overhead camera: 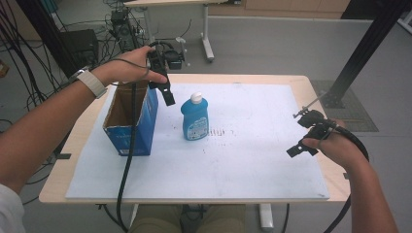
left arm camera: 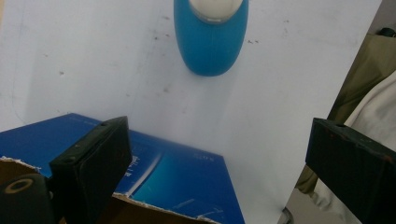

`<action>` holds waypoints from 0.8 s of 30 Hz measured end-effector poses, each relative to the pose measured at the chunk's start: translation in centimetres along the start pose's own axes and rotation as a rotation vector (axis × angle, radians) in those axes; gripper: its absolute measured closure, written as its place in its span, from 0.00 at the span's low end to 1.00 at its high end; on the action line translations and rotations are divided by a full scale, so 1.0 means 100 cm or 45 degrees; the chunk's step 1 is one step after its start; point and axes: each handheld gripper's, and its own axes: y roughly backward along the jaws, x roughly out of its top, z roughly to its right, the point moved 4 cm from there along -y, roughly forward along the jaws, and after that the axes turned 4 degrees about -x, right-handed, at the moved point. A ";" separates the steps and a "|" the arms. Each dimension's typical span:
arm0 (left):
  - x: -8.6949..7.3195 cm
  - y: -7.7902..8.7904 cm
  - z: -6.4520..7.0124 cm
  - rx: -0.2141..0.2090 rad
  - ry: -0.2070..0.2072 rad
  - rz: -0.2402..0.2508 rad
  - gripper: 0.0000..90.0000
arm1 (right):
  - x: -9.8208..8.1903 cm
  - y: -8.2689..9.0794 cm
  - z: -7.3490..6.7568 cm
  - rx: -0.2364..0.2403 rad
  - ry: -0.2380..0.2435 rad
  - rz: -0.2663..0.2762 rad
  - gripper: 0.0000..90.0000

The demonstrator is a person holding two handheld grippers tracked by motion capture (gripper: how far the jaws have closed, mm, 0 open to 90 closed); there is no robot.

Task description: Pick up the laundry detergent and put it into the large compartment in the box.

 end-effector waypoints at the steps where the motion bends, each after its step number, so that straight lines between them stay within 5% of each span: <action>1: 0.000 0.000 0.000 0.000 0.000 0.000 0.08 | 0.000 0.000 0.000 0.000 0.002 0.001 0.10; 24: 0.022 -0.005 0.002 -0.011 0.031 0.018 0.09 | -0.001 -0.002 0.001 0.008 -0.006 0.004 0.10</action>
